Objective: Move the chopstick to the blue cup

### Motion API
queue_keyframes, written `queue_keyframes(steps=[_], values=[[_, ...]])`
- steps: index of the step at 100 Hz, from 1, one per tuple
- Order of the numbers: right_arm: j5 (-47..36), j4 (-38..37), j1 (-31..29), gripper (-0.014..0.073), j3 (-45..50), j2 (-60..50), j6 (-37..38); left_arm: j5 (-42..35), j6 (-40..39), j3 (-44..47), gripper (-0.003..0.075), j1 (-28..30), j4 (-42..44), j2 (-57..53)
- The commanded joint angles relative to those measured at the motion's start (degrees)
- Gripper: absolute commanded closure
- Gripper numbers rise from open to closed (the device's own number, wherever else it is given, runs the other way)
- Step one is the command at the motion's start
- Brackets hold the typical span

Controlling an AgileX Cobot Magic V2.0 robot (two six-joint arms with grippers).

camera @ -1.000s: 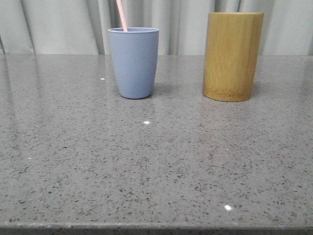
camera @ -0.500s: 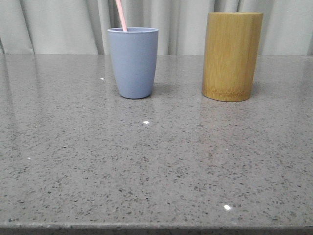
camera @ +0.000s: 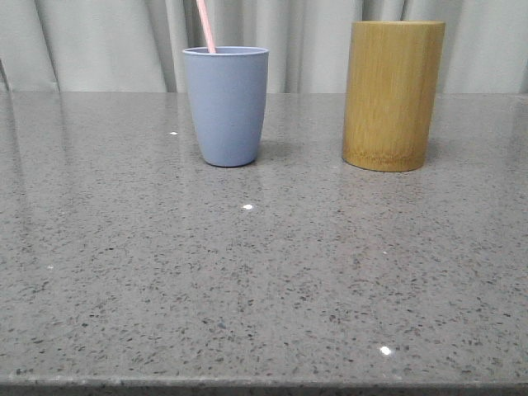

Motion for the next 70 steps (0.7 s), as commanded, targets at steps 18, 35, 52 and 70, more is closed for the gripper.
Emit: queue_keyframes(steps=[18,35,52,70], values=[[0.57,-0.77,-0.36,0.0654,0.14,-1.22,-0.03,-4.92,-0.16,0.43,0.0739,-0.03,-0.51,-1.98],[0.57,-0.77,-0.36,0.0654,0.14,-1.22,-0.03,-4.92,-0.16,0.43,0.0739,-0.03,-0.51,-1.98],[0.57,-0.77,-0.36,0.0654,0.14,-1.22,-0.03,-4.92,-0.16,0.43,0.0739,-0.03,-0.51,-1.98],[0.57,-0.77,-0.36,0.0654,0.14,-1.22,-0.03,-4.92,-0.16,0.43,0.0739,-0.03,-0.51,-1.98]])
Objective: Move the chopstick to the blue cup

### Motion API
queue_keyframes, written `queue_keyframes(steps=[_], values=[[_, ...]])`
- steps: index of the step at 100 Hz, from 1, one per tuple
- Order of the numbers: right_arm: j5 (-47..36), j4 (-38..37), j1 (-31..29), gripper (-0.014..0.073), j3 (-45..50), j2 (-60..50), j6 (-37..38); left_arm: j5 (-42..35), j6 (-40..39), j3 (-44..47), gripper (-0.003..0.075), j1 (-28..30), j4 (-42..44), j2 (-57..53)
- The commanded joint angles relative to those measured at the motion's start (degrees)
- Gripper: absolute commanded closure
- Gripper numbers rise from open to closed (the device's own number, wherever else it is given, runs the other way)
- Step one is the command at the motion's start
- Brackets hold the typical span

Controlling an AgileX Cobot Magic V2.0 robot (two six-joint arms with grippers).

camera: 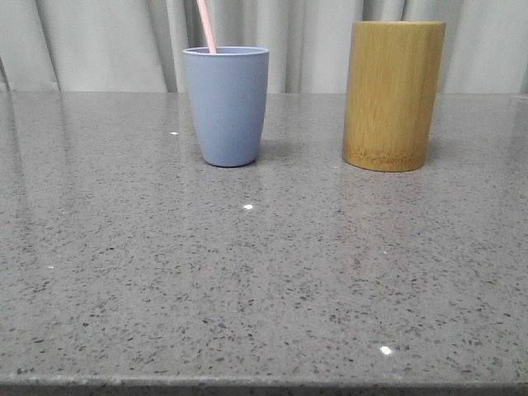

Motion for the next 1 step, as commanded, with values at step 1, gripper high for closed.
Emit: queue_keyframes(steps=[1], values=[[-4.02,-0.68,-0.36,0.0654,0.14,-1.22,-0.06,-4.92,-0.16,0.43,0.0739,-0.03,-0.51,-1.98]])
